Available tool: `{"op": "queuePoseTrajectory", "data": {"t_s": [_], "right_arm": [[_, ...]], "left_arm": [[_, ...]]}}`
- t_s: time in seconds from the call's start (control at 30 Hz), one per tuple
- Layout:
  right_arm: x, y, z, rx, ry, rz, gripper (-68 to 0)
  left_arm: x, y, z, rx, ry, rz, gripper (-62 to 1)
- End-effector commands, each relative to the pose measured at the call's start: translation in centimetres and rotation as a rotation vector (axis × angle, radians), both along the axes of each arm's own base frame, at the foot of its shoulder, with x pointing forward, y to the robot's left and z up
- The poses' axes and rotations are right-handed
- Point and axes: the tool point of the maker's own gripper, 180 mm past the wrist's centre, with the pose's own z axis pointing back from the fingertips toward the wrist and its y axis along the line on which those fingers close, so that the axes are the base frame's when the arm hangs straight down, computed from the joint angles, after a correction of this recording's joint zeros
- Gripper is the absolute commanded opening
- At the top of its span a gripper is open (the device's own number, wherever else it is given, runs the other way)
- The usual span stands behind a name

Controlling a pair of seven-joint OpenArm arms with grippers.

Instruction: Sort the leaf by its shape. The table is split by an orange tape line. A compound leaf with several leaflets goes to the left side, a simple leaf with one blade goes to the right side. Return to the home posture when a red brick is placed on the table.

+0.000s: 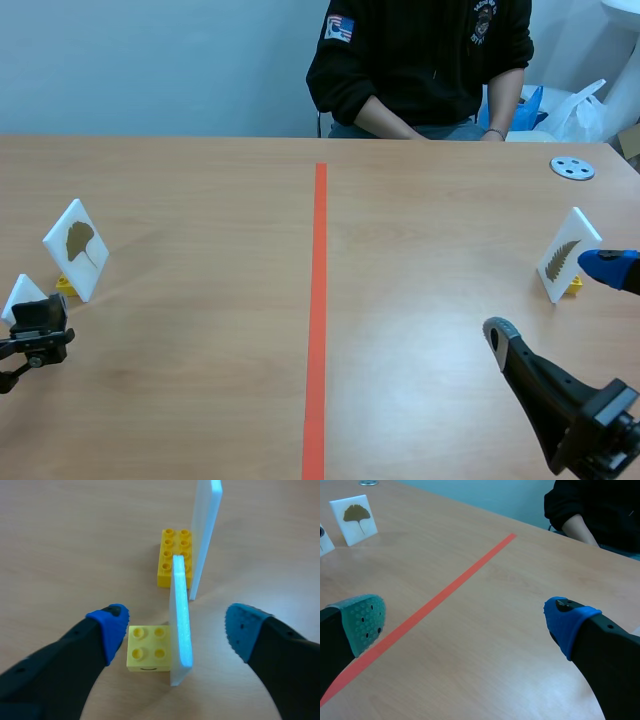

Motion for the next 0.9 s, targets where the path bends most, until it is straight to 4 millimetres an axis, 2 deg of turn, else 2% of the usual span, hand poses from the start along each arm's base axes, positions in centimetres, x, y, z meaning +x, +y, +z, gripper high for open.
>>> {"op": "queuePoseTrajectory", "data": {"t_s": [0.0,0.1,0.3,0.53,0.67,0.77,0.87], "right_arm": [[0.5,0.0,1.3,0.007,-0.046,0.009,0.4],[0.5,0.0,1.3,0.007,-0.046,0.009,0.4],[0.5,0.0,1.3,0.007,-0.046,0.009,0.4],[0.7,0.0,1.4,0.008,-0.054,0.010,0.4],[0.9,0.0,1.6,0.008,-0.062,0.010,0.4],[0.9,0.0,1.7,0.008,-0.065,0.010,0.4],[1.0,-0.1,1.7,0.004,-0.068,0.007,0.4]], "left_arm": [[0.9,-0.3,2.0,0.009,-0.066,-0.008,-9.1],[1.3,-0.4,3.6,0.012,-0.108,-0.014,-4.9],[1.1,-1.5,8.7,0.031,-0.213,-0.065,1.1],[-1.2,-7.3,13.2,0.031,-0.233,-0.309,1.4],[-3.0,-10.6,14.4,0.056,-0.220,-0.432,1.4],[-4.6,-13.0,14.1,0.038,-0.168,-0.537,1.4],[-6.1,-14.6,13.5,0.010,-0.121,-0.611,1.4]]}}
